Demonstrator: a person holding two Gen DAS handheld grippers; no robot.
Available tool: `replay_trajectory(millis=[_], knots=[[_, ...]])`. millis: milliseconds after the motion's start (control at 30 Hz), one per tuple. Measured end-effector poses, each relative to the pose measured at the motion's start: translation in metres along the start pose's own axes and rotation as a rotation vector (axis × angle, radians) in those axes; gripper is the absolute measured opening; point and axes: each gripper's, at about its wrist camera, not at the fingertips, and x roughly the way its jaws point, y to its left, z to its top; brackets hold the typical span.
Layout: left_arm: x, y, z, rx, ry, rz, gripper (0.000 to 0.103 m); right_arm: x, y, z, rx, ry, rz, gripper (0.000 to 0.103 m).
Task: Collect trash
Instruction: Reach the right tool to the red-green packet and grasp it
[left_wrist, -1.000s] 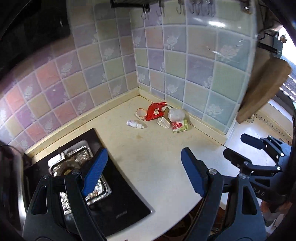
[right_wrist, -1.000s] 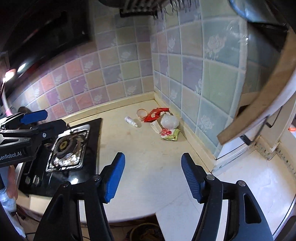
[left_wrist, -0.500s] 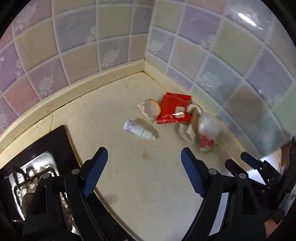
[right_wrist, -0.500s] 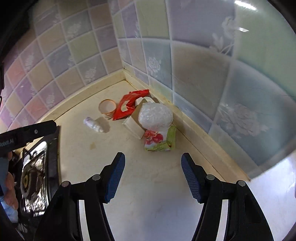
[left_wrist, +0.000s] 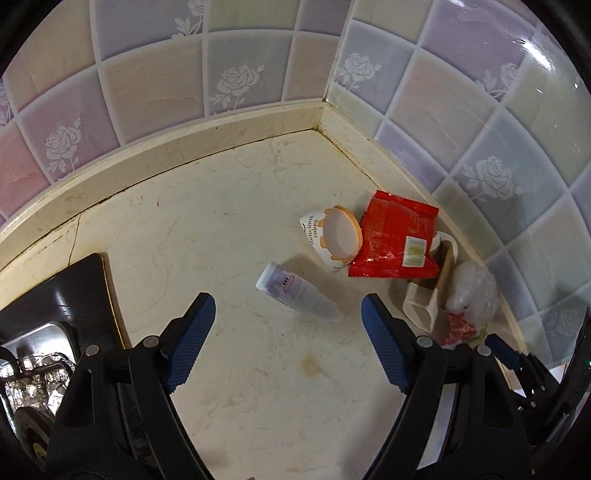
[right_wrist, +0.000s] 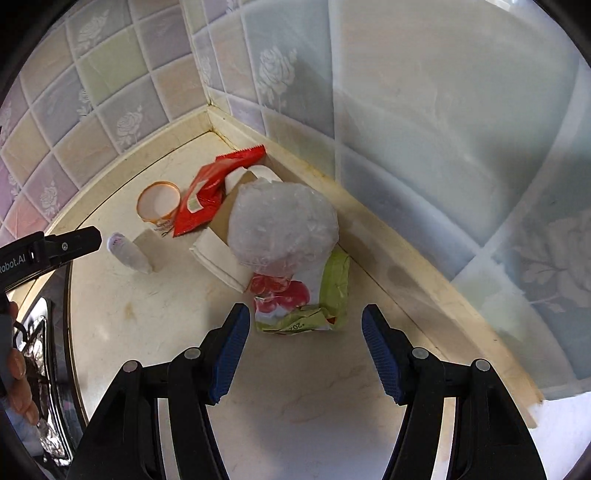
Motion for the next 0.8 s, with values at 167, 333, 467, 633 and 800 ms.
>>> replay_trajectory(millis=[167, 333, 467, 633, 800], knots=[[0.011, 0.005, 0.006, -0.052, -0.011, 0.000, 0.079, 0.014, -0.005, 0.001, 0.029, 0.009, 0.044, 0.064], [0.021, 0.008, 0.012, -0.091, -0.009, 0.000, 0.079, 0.020, -0.001, 0.005, 0.014, -0.001, 0.064, 0.052], [0.030, 0.009, 0.013, -0.115, 0.003, 0.010, 0.079, 0.016, 0.008, 0.004, -0.030, -0.019, 0.070, 0.024], [0.043, 0.006, 0.012, -0.104, 0.029, 0.055, 0.079, -0.003, 0.019, -0.003, -0.075, -0.070, 0.102, 0.010], [0.053, 0.002, 0.010, -0.094, 0.054, 0.093, 0.078, -0.019, 0.021, -0.009, -0.070, -0.095, 0.113, 0.008]])
